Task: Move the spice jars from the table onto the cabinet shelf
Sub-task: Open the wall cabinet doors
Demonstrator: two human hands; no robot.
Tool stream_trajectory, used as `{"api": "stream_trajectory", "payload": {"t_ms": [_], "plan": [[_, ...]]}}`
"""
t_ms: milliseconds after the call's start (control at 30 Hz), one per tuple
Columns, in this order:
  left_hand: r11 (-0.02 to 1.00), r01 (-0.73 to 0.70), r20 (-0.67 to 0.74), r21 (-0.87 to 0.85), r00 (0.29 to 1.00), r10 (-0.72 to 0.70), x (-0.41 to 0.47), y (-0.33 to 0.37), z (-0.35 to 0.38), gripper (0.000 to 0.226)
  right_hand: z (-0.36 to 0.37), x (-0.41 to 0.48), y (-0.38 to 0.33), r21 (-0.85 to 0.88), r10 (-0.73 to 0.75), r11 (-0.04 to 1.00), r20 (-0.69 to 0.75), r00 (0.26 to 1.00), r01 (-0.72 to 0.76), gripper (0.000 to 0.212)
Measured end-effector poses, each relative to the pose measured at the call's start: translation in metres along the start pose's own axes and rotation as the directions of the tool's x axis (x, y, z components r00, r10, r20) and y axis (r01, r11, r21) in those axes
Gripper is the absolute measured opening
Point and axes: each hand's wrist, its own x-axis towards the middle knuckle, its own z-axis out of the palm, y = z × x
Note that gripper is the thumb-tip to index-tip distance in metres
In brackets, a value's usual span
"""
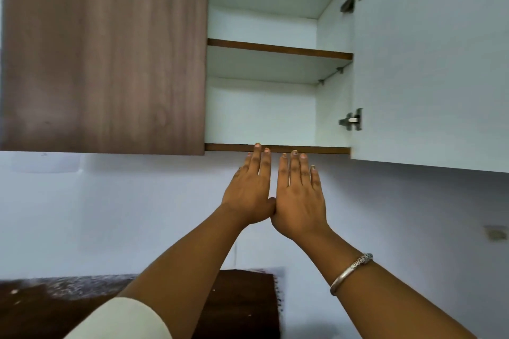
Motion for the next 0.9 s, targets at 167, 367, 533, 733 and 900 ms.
{"api": "stream_trajectory", "payload": {"t_ms": [167, 367, 533, 733, 900], "plan": [[0.990, 0.050, -0.036, 0.129, 0.998, -0.046, -0.001, -0.083, -0.008, 0.101, 0.036, 0.041, -0.065, 0.085, -0.038, 0.996, -0.007, 0.999, 0.038, 0.097], [0.965, 0.098, -0.032, 0.244, 0.995, -0.093, 0.003, -0.160, -0.012, 0.101, 0.071, 0.084, -0.123, 0.158, -0.035, 0.987, -0.004, 0.999, 0.036, 0.093], [0.944, 0.120, -0.045, 0.309, 0.993, -0.111, 0.015, -0.203, -0.013, 0.098, 0.101, 0.108, -0.157, 0.303, 0.010, 0.953, 0.012, 1.000, -0.013, 0.080], [0.913, 0.116, -0.151, 0.392, 0.987, -0.060, 0.021, -0.236, 0.005, 0.086, 0.124, 0.128, -0.176, 0.436, 0.102, 0.897, -0.037, 0.994, -0.076, 0.081], [0.881, 0.105, -0.277, 0.461, 0.960, 0.031, 0.032, -0.250, 0.020, 0.076, 0.138, 0.131, -0.183, 0.516, 0.154, 0.852, -0.074, 0.985, -0.094, 0.078]]}}
